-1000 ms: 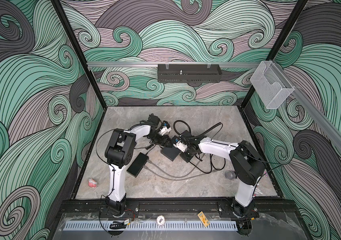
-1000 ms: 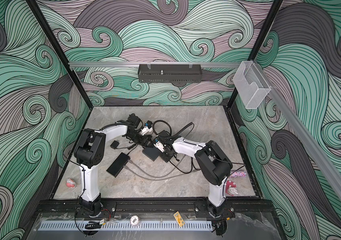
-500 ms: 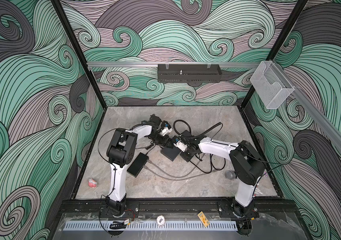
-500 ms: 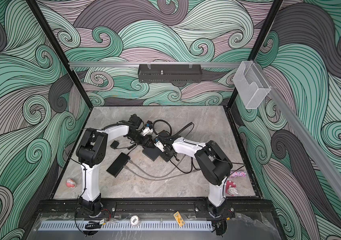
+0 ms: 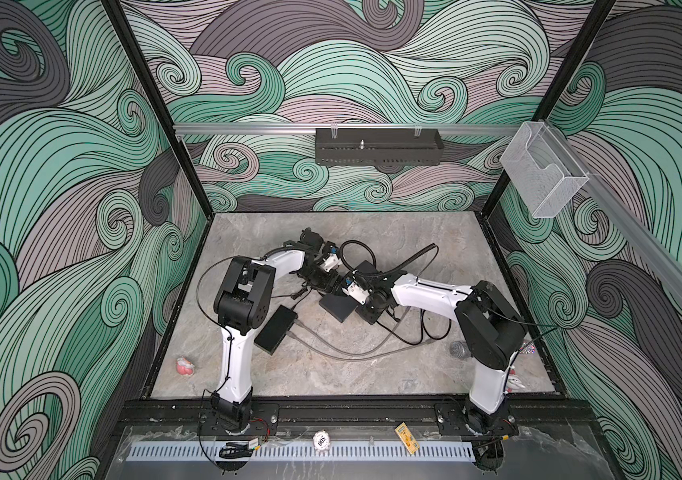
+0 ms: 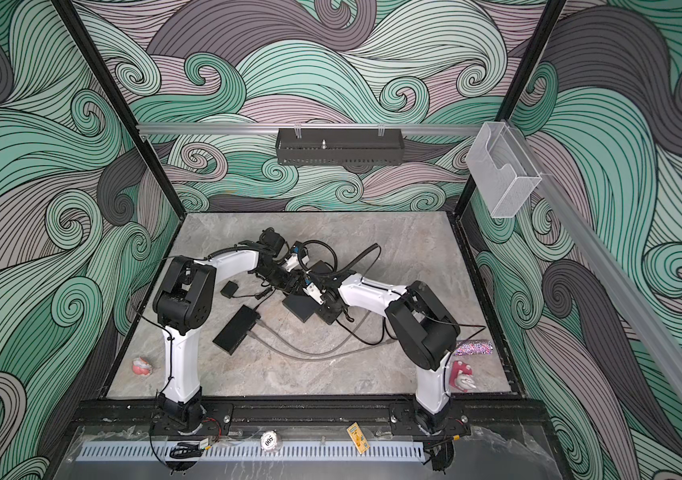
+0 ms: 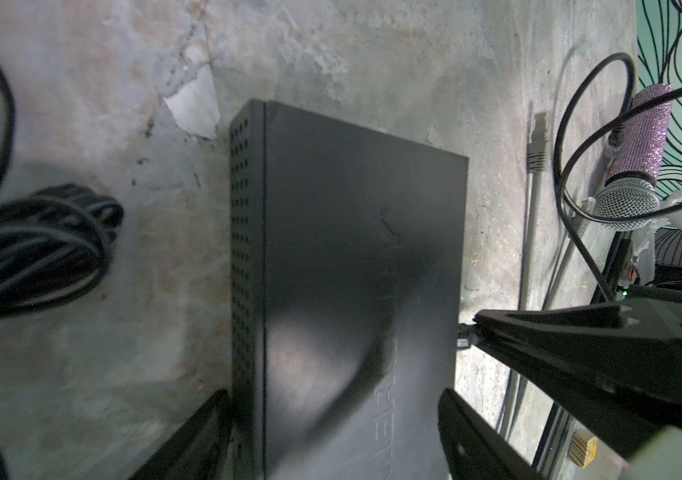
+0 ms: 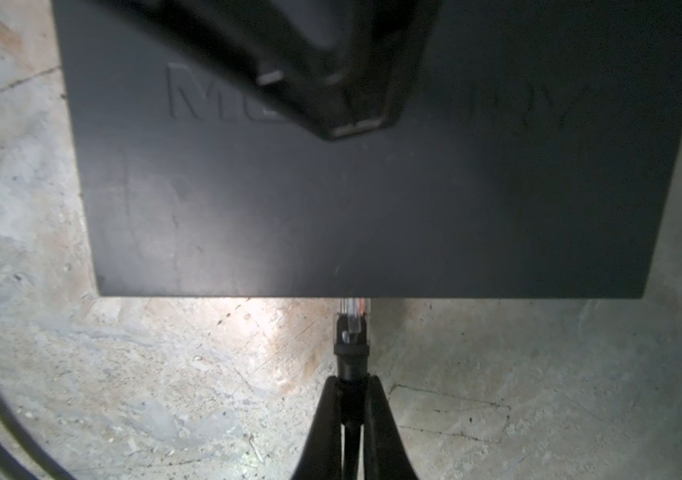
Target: Insert the plug into the switch port
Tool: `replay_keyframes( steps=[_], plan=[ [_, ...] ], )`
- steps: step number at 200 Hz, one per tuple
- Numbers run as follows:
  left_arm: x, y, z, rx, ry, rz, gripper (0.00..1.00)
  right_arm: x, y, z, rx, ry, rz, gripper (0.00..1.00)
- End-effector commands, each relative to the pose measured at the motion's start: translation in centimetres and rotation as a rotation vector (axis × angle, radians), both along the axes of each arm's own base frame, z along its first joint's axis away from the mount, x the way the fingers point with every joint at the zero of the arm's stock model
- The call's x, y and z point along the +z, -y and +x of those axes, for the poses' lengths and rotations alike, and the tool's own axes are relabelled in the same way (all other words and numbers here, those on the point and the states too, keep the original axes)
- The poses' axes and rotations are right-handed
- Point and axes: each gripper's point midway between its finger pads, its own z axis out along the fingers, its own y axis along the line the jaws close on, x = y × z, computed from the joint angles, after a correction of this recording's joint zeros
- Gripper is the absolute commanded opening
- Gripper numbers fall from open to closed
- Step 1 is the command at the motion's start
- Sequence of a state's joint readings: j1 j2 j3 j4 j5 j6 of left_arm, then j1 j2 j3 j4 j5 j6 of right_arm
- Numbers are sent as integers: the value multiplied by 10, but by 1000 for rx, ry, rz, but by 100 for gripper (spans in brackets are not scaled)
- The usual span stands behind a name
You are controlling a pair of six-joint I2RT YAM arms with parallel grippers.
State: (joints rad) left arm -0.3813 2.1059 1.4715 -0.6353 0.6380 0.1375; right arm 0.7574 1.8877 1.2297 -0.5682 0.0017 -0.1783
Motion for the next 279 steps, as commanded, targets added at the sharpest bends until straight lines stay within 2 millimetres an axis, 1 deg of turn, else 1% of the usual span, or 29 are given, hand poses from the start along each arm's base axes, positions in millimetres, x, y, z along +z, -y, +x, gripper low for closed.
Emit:
replay_keyframes(
  steps=[1, 52, 86, 116, 126, 134, 148, 196, 251, 279],
  plan=[
    [-5, 5, -5, -15, -41, 6, 80, 5, -14, 13, -16, 35, 38, 0],
    [-10, 5, -10, -27, -58, 19, 80, 9, -13, 22, -69, 93, 65, 0],
    [-12, 6, -11, -30, -66, 22, 80, 7, -12, 25, -91, 108, 78, 0],
    [-10, 7, -11, -29, -68, 19, 80, 12, -10, 27, -101, 145, 105, 0],
    [-11, 7, -12, -30, -70, 19, 80, 13, -8, 24, -103, 145, 105, 0],
    [-11, 7, -12, -31, -71, 19, 80, 18, -12, 28, -104, 171, 137, 0],
    [-10, 7, -12, -31, -71, 19, 80, 20, -14, 28, -100, 176, 153, 0],
    [-10, 7, -12, -31, -71, 18, 80, 20, -15, 26, -90, 168, 161, 0],
    [-11, 7, -13, -31, -75, 21, 80, 21, -26, 19, -38, 155, 182, 0],
    [-11, 7, -13, -32, -74, 21, 80, 22, -28, 18, -28, 162, 184, 0]
  ],
)
